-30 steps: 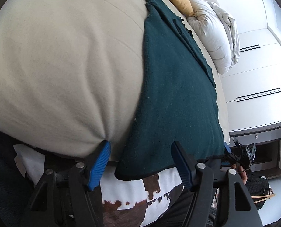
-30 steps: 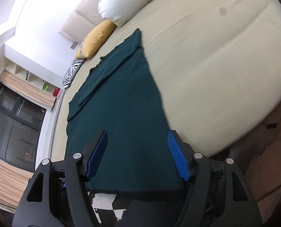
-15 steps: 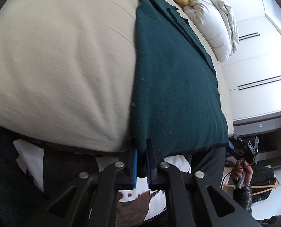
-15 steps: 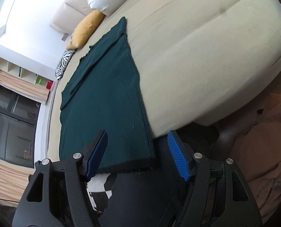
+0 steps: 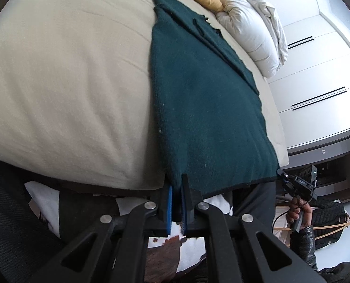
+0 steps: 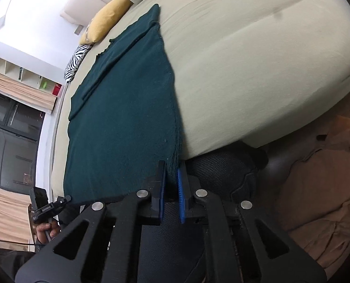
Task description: Fold small clothes
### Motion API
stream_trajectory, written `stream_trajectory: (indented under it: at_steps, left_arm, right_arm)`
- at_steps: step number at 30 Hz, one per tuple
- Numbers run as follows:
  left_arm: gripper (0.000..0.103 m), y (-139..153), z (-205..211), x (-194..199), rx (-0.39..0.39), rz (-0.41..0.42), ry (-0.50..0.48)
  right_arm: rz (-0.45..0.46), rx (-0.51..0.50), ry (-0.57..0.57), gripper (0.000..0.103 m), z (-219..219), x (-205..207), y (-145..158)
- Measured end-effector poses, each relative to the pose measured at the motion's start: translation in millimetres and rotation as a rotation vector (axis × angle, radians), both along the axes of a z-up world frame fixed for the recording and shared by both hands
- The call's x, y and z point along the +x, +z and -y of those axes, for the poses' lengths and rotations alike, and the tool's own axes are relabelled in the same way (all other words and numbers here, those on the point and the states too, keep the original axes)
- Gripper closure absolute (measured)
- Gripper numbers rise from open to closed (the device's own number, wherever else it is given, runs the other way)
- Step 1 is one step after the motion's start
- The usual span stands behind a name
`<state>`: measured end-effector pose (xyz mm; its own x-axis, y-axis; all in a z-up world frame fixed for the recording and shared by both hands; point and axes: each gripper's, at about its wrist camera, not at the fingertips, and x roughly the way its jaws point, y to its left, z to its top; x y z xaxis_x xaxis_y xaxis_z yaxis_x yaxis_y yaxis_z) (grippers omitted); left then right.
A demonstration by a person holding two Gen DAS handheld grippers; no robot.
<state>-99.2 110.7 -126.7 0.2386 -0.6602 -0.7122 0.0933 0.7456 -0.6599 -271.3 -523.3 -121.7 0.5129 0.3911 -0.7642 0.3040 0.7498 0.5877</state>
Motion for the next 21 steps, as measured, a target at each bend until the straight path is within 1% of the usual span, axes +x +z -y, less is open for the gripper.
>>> stream_trajectory:
  at_steps: [5,12,15,17,21]
  left_arm:
    - [0.097,16,-7,2,-0.075,0.023,0.027]
    - [0.097,48,-19,15,-0.223,0.057,0.09]
    - [0.097,61,-25,24,-0.285,0.072,0.12]
    - [0.097,66,-28,32,-0.311,0.082,0.134]
    - [0.097,76,-29,56,-0.378,0.093,0.164]
  right_arm:
    - [0.049,0.024,-0.002,0.096,-2,-2,11]
    - [0.203,0.112,-0.051,0.097,1,-1,45]
    - [0.266,0.156,-0.09,0.097,5,5,57]
    - [0.302,0.177,-0.109,0.097,8,12,66]
    - [0.363,0.199,-0.123,0.097,8,36,84]
